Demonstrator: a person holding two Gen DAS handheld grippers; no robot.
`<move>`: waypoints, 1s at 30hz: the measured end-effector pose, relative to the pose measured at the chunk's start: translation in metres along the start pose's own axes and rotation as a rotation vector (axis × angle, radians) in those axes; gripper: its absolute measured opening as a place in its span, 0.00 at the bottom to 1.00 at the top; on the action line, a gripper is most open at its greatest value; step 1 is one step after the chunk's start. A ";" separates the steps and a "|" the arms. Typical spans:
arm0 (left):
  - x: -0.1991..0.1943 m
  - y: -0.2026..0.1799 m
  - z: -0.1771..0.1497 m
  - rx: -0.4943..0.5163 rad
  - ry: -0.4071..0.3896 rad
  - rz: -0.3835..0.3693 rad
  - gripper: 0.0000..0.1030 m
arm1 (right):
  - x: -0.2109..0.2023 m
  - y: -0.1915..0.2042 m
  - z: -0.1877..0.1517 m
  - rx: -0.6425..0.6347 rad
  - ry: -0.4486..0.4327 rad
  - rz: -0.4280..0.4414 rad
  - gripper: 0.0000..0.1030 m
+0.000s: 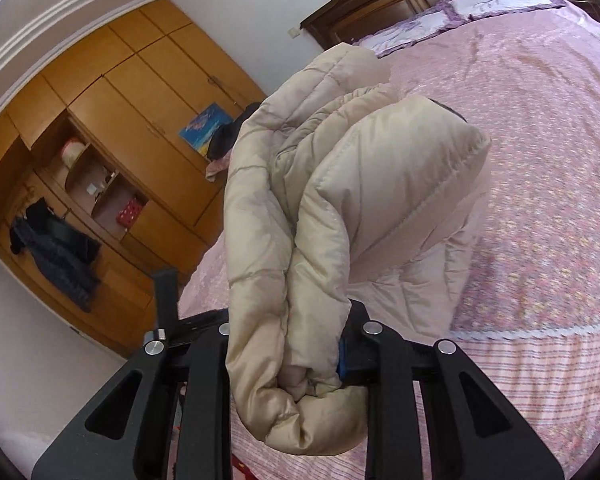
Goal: Fold large clothes
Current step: 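Lift the jacket bundle with the right tool and fold it over onto itself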
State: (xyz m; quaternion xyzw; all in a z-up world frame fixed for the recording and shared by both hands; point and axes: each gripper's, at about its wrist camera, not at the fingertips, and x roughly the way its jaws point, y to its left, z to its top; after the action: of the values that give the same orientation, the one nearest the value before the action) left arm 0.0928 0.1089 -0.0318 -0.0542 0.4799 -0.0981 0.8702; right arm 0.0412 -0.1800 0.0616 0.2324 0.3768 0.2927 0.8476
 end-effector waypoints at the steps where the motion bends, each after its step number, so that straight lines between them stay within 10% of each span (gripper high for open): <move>1: 0.001 0.000 -0.001 0.004 0.001 -0.002 0.24 | 0.007 0.005 0.002 -0.001 0.011 0.003 0.25; 22: -0.017 0.045 -0.007 -0.034 -0.042 0.012 0.24 | 0.177 0.048 -0.040 -0.041 0.326 -0.080 0.25; 30: -0.022 0.073 -0.014 -0.094 -0.040 0.053 0.24 | 0.176 0.051 -0.044 -0.074 0.312 -0.064 0.36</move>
State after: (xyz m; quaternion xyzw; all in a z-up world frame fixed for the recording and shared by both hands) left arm 0.0781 0.1846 -0.0350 -0.0841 0.4678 -0.0512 0.8783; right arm 0.0869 -0.0181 -0.0221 0.1404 0.5002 0.3117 0.7956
